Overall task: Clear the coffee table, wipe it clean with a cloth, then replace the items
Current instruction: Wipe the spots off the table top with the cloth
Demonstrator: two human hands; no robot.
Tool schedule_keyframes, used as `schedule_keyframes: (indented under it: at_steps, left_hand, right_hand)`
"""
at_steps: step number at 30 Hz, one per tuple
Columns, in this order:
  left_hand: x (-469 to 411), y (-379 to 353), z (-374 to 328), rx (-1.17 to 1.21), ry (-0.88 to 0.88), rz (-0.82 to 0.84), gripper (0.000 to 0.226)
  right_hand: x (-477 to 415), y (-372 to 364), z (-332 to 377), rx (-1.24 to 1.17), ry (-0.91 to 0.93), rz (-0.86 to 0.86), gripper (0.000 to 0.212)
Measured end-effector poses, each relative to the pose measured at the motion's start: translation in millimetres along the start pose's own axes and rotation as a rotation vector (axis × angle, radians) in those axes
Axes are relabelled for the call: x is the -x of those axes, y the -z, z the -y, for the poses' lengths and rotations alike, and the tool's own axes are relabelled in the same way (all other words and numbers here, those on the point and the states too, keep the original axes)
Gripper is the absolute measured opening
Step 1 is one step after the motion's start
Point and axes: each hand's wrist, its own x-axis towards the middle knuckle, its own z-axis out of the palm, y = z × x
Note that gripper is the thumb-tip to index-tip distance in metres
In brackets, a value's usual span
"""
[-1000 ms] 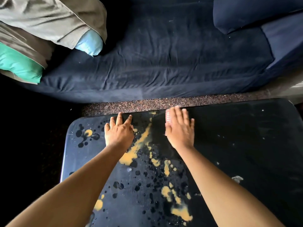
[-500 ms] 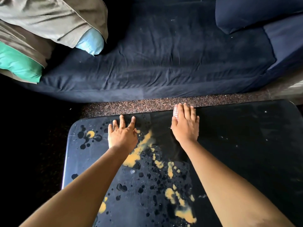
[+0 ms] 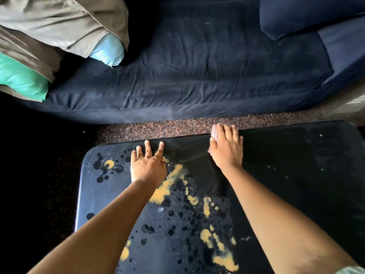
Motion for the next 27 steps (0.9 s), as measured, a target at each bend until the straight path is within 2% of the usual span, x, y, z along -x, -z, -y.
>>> schedule_keyframes:
  at_steps: [3,7,9,12,15,16,18,20,21,25,27]
  left_hand:
    - [-0.5,0.4,-1.0,0.004,-0.002,0.0,0.058]
    - [-1.6,1.4,0.3,0.013,-0.005,0.0,0.057]
    - [-1.1,1.3,1.7,0.009,-0.007,-0.006,0.058]
    - [0.1,0.5,2.8,0.002,-0.01,-0.006,0.058]
    - [0.7,-1.3,1.7,0.005,-0.017,-0.013,0.058]
    - [0.5,-1.9,1.7,0.011,-0.019,-0.015,0.058]
    - [-0.3,-3.1,2.1,0.016,-0.016,-0.026,0.058]
    - [-0.5,-3.7,4.0,0.019,-0.016,-0.031,0.059]
    - [-0.8,-3.7,4.5,0.018,-0.019,-0.032,0.059]
    - [-0.6,-4.0,5.1,0.008,-0.026,-0.033,0.059]
    - [-0.6,-4.5,4.2,0.006,-0.025,-0.032,0.059]
  right_hand:
    - [15.4,-3.2,30.3,0.003,0.043,-0.013,0.062]
    - [40.6,-12.9,66.9,-0.021,0.407,0.08,0.062]
    - [34.2,-12.2,54.3,0.012,0.46,0.103,0.06]
    - [23.6,-10.0,26.7,-0.006,0.255,0.039,0.061]
    - [28.5,-12.5,35.2,-0.037,0.063,0.015,0.064]
    - [33.6,-13.9,45.6,-0.053,0.084,0.021,0.065]
    - [45.4,-17.3,59.0,-0.052,0.271,0.052,0.063]
    - [47.8,-16.7,50.9,0.004,0.442,0.091,0.06]
    - [45.1,-15.6,40.6,0.028,0.454,0.102,0.059]
    - [38.9,-13.9,18.7,-0.001,0.14,0.047,0.062]
    - [44.0,-15.2,30.7,-0.01,0.083,0.029,0.063]
